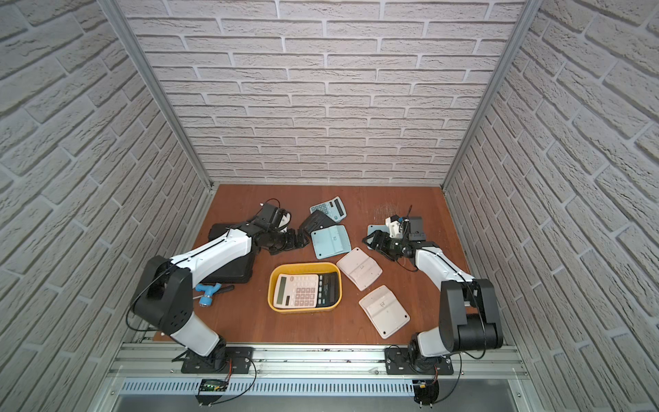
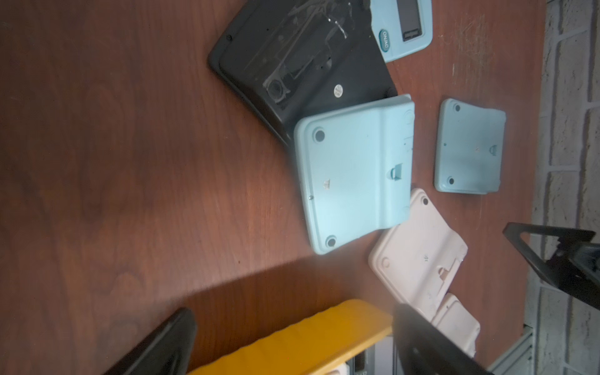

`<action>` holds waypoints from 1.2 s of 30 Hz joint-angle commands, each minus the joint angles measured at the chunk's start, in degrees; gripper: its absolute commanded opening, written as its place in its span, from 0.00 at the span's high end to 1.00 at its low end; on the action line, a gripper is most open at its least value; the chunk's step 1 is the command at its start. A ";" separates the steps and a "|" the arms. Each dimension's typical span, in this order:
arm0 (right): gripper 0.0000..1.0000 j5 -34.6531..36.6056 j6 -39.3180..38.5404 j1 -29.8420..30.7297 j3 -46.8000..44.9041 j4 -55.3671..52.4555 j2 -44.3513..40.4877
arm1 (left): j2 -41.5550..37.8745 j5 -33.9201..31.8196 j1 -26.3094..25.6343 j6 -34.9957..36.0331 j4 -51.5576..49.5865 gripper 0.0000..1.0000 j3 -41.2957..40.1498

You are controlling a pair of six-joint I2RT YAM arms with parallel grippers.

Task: Put the calculator in the storage box
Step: Pick up the calculator at the center of the board.

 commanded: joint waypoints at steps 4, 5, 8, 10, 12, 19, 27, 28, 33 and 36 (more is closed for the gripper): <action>0.21 -1.99 -0.45 4.81 10.34 1.23 10.32 | 7.66 8.41 0.60 -2.21 8.22 0.08 4.10; 0.21 -1.82 -0.81 5.35 12.08 0.31 12.11 | 8.56 8.59 0.60 -2.34 8.69 0.12 4.43; 0.22 -1.17 -2.17 6.90 17.23 -2.53 17.52 | 11.08 7.78 0.61 -2.44 8.76 0.22 5.48; 0.23 0.28 -3.14 7.68 20.24 -4.45 20.62 | 12.70 7.48 0.65 -2.57 9.08 0.27 5.98; 0.23 1.52 -3.96 8.07 22.66 -5.98 23.27 | 14.41 7.51 0.60 -2.46 9.08 0.32 6.73; 0.18 2.20 -5.28 8.41 27.45 -6.45 30.77 | 18.67 8.06 0.58 -3.00 11.14 0.54 7.23; 0.19 -4.14 -4.02 10.18 30.87 -4.84 36.37 | 22.02 9.46 0.39 -4.06 12.81 0.86 8.39; 0.20 -5.24 -3.40 10.27 30.85 -4.04 36.63 | 22.33 9.65 0.39 -4.22 12.85 0.87 8.52; 0.30 -7.26 -1.52 10.36 29.14 -1.13 34.25 | 22.18 9.66 0.35 -4.37 13.01 0.89 8.75; 0.38 -8.33 -0.23 10.31 27.67 0.47 32.05 | 21.88 9.75 0.61 -4.24 12.84 0.89 8.71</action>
